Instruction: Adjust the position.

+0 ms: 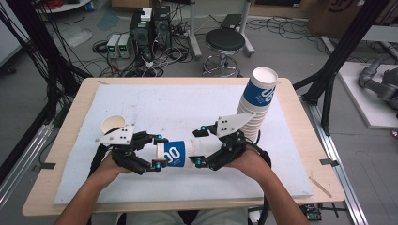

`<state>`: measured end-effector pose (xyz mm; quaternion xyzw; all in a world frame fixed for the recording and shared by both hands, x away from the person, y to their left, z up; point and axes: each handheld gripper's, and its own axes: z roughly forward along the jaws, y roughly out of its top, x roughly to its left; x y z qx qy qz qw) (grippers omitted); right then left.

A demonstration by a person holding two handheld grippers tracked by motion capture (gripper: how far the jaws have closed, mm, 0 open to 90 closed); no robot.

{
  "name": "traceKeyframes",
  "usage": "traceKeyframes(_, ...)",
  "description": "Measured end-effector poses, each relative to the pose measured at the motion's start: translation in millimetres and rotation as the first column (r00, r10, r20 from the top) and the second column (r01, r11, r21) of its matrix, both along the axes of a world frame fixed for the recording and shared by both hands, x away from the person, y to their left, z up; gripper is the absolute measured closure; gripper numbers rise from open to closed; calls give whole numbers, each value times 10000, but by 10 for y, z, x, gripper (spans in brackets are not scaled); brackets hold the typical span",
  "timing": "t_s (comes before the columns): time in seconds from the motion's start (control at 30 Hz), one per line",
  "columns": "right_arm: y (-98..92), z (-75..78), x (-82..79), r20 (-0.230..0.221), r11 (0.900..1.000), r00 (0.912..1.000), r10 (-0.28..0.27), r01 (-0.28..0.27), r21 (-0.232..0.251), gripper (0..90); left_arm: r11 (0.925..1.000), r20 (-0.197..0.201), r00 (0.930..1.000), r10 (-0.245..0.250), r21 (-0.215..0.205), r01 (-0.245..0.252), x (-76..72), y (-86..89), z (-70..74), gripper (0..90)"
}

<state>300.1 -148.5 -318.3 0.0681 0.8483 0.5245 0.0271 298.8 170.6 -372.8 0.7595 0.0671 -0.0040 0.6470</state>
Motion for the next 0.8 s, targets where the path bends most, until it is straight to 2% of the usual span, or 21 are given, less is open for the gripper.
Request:
traceKeyframes(0.17,-77,-120,-22,-314,9990,9992,-254,266,370,203,9999,25,10000,-35,-140,36,2,17,-20,302)
traceKeyframes(0.2,-92,-145,-19,-262,9983,9993,-273,286,501,203,9998,27,10000,-33,-178,33,-4,18,-21,302)
traceKeyframes(0.33,-159,-241,-40,-413,9938,9986,-344,385,1039,202,9993,75,9999,-75,-364,77,-6,26,-34,302)
traceKeyframes(0.37,-183,-275,-51,-548,9926,9977,-389,448,1126,202,9992,80,9999,-79,-384,82,-8,26,-36,302)
traceKeyframes(0.53,-219,-364,-59,-597,9871,9974,-391,478,1528,202,9985,151,9998,-118,-529,126,-13,28,-39,302)
traceKeyframes(0.8,-214,-484,-66,-959,9829,9950,-262,431,1791,201,9972,185,9997,-186,-724,199,-19,8,-47,302)
